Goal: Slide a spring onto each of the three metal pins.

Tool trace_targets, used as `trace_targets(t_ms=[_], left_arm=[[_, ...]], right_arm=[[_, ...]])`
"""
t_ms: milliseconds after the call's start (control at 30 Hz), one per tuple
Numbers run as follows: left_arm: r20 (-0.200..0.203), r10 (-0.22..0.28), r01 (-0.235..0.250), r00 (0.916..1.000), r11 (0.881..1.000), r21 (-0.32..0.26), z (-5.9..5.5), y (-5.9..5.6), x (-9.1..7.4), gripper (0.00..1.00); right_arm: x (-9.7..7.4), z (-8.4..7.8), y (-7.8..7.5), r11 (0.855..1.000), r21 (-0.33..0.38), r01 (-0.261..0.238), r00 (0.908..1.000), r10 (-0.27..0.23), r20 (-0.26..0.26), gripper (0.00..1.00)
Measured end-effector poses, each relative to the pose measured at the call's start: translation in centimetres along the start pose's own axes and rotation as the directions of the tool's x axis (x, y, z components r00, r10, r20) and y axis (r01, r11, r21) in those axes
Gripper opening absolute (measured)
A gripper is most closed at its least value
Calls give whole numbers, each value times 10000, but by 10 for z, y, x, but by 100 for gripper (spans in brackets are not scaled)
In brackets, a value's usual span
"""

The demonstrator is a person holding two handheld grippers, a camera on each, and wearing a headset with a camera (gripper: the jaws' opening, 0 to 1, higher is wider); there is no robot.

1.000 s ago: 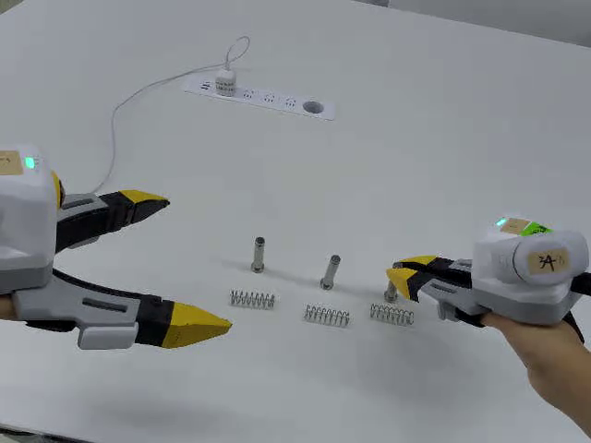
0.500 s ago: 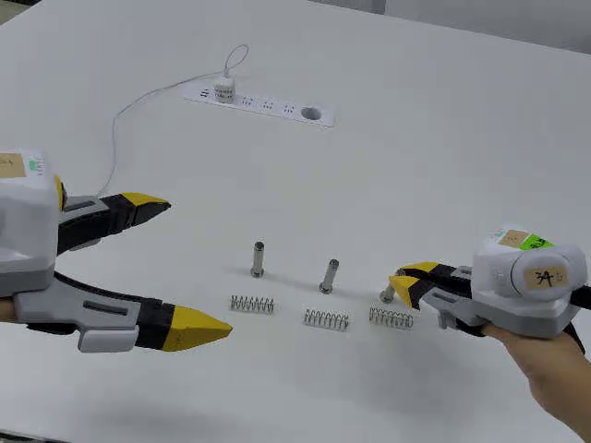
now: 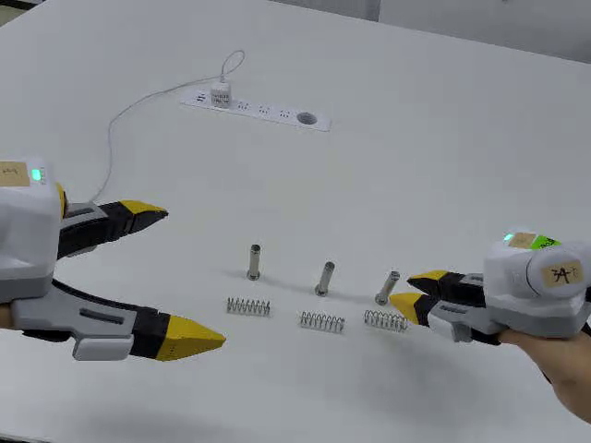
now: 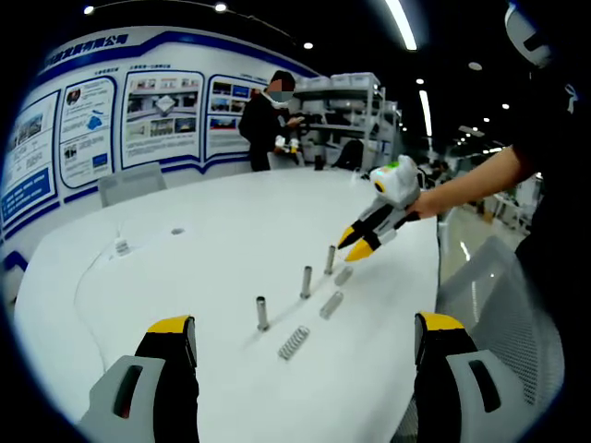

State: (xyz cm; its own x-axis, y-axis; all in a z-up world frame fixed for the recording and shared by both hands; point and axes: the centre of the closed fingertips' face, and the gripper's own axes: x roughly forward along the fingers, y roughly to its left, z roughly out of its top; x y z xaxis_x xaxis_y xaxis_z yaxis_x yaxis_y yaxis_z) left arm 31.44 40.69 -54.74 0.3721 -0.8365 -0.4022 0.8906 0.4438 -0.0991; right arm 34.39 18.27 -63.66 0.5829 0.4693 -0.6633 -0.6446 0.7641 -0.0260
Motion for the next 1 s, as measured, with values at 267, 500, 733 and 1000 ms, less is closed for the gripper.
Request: trace_targets(t_ms=[267, 500, 733, 1000], left_arm=[[-101, 154, -156, 9998, 9997, -161, -5, 3, -2, 100], [-365, 251, -260, 9990, 9994, -225, -11, 6, -5, 100], [-182, 565, -572, 9982, 9975, -408, -5, 21, -12, 100], [-229, 666, -677, 9975, 9964, -514, -9, 24, -11, 100]], right_arm=[[5, -24, 10, 9914, -817, -1023, 9915, 949, -893, 23], [16, -27, 12, 9768, -1424, -1597, 9822, 1428, -1218, 24], [25, -30, 23, 9316, -2449, -2686, 9556, 2258, -1893, 22], [24, -32, 26, 9127, -2456, -3267, 9368, 2783, -2119, 19]])
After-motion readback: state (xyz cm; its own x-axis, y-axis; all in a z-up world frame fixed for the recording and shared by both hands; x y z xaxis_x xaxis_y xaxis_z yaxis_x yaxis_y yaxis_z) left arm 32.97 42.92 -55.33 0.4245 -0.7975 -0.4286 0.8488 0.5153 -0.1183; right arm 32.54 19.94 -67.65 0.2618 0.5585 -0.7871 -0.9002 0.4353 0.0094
